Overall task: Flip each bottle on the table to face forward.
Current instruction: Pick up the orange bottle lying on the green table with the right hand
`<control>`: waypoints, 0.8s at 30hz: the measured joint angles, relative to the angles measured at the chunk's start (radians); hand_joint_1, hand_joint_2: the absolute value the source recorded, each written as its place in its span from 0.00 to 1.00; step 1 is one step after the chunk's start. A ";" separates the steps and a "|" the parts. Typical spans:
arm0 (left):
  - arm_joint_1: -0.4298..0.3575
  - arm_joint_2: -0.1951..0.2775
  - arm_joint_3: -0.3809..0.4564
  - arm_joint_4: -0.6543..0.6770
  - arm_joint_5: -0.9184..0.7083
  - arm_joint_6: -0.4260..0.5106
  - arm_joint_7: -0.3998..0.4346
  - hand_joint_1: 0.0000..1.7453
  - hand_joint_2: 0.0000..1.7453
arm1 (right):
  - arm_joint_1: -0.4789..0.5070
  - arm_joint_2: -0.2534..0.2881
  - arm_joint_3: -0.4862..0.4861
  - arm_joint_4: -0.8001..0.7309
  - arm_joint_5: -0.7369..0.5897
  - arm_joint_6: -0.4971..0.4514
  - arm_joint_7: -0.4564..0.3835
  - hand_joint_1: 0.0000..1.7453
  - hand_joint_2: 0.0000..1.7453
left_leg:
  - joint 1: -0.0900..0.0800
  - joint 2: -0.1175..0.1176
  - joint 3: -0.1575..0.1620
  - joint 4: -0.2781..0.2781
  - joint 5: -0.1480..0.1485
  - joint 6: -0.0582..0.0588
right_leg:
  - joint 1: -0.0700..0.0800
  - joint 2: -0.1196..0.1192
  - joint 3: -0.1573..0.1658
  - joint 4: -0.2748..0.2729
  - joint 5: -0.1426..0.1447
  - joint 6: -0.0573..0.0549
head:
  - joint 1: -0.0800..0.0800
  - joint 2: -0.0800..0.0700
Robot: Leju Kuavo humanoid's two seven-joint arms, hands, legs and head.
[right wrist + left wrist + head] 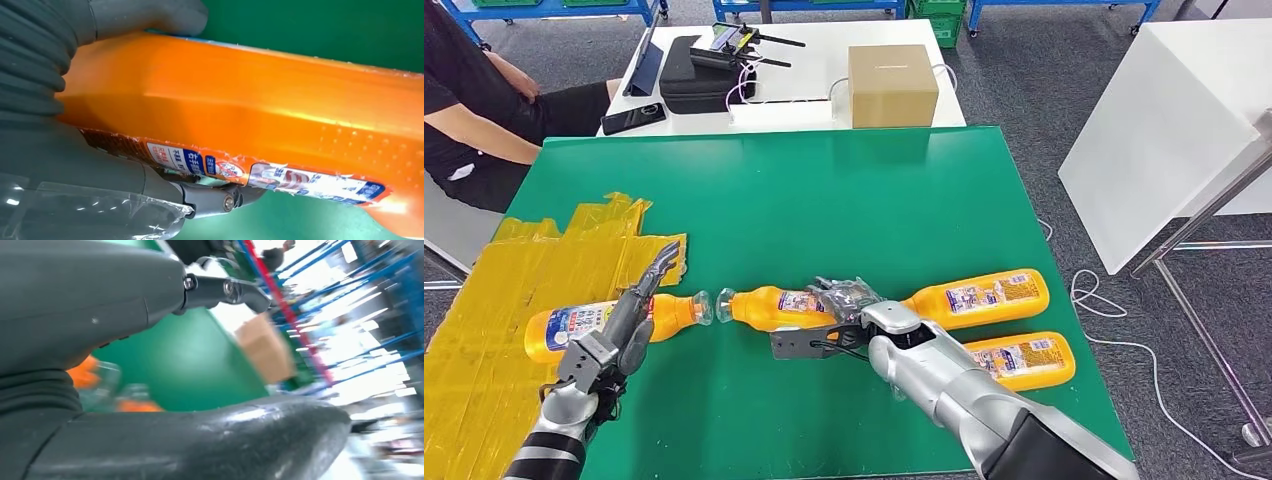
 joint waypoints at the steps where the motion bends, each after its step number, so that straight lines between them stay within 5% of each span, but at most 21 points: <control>1: 0.002 -0.009 0.011 -0.014 0.018 -0.021 0.000 0.00 0.00 | -0.001 0.001 0.004 0.004 0.006 0.001 0.002 1.00 1.00 | 0.000 0.000 0.000 0.000 0.000 0.000 | 0.000 0.000 0.000 0.000 0.000 0.000 | 0.000 0.000; 9: 0.020 -0.094 0.124 -0.100 0.292 -0.258 0.101 0.00 0.00 | 0.003 0.004 0.008 0.018 0.052 -0.078 0.017 1.00 1.00 | 0.000 0.000 0.002 0.000 0.000 0.000 | 0.000 0.000 0.002 0.000 0.000 0.000 | 0.000 0.000; 13: 0.079 -0.134 0.175 -0.164 0.454 -0.322 0.194 0.00 1.00 | 0.067 -0.014 -0.041 -0.047 0.091 -0.327 -0.035 1.00 1.00 | 0.000 0.000 0.000 0.000 0.000 0.000 | 0.000 0.000 0.001 0.000 0.000 0.000 | 0.000 0.000; 16: 0.145 -0.156 0.201 -0.218 0.557 -0.323 0.283 0.00 1.00 | 0.184 -0.048 -0.144 -0.287 0.273 -0.537 -0.087 1.00 1.00 | 0.000 0.000 -0.001 0.000 -0.001 0.000 | 0.000 0.001 -0.001 0.000 0.000 0.000 | 0.000 0.000; 19: 0.181 -0.172 0.211 -0.246 0.569 -0.279 0.321 0.00 1.00 | 0.311 -0.065 -0.247 -0.564 0.421 -0.638 -0.148 1.00 1.00 | 0.000 -0.004 -0.005 0.000 -0.001 0.000 | 0.001 -0.002 -0.004 0.000 -0.001 0.000 | 0.000 0.000; 24: 0.194 -0.181 0.213 -0.258 0.576 -0.252 0.329 0.00 1.00 | 0.449 -0.082 -0.357 -0.885 0.381 -0.724 -0.275 1.00 1.00 | 0.000 -0.004 -0.008 0.000 -0.001 0.000 | 0.000 -0.004 -0.005 -0.001 -0.001 0.000 | 0.000 0.000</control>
